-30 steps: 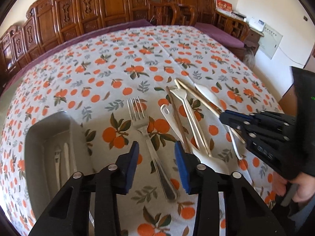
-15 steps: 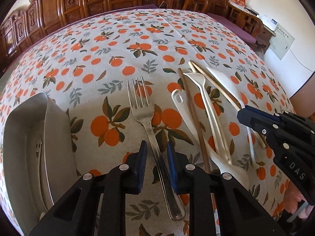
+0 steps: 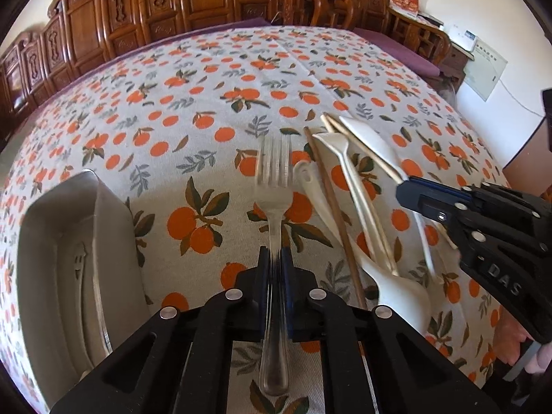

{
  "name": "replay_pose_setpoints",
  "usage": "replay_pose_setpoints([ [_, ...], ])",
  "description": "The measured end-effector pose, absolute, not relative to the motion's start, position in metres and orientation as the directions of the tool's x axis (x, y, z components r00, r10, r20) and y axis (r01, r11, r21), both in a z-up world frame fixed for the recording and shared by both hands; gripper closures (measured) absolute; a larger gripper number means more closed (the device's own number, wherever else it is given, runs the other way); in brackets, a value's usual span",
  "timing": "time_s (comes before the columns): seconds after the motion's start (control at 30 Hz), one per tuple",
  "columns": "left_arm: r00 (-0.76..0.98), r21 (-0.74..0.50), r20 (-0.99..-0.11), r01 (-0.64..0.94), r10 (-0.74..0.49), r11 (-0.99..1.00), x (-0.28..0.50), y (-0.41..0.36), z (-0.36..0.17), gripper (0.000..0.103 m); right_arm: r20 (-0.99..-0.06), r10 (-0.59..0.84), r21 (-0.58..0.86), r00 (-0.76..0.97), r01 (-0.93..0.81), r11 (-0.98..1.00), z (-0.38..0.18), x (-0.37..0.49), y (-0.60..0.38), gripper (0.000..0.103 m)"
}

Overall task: Organize utensils
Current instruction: 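Grasp a steel fork with the left tool while the right tool holds the white spoon, then carry the steel fork into the tray and open the left tool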

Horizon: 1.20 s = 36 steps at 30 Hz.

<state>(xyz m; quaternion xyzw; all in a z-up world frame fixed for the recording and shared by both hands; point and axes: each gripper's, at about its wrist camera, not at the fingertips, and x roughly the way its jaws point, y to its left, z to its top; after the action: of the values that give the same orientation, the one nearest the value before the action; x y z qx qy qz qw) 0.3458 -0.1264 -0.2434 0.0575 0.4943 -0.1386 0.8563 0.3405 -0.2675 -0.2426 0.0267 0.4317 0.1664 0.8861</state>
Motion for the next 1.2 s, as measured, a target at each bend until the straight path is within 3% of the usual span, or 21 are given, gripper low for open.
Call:
replay_pose_setpoints([
  [0.67, 0.602, -0.067, -0.760, 0.303, -0.245, 0.951, 0.293, -0.096, -0.162, 0.097, -0.720, 0.330, 0.187, 0.611, -0.286, 0.940, -0.220, 0.312, -0.253, 0.095],
  [1.2, 0.638, -0.085, -0.740, 0.227, -0.214, 0.970, 0.276, -0.036, -0.154, 0.097, -0.690, 0.365, 0.191, 0.625, -0.329, 0.925, -0.202, 0.290, -0.229, 0.095],
])
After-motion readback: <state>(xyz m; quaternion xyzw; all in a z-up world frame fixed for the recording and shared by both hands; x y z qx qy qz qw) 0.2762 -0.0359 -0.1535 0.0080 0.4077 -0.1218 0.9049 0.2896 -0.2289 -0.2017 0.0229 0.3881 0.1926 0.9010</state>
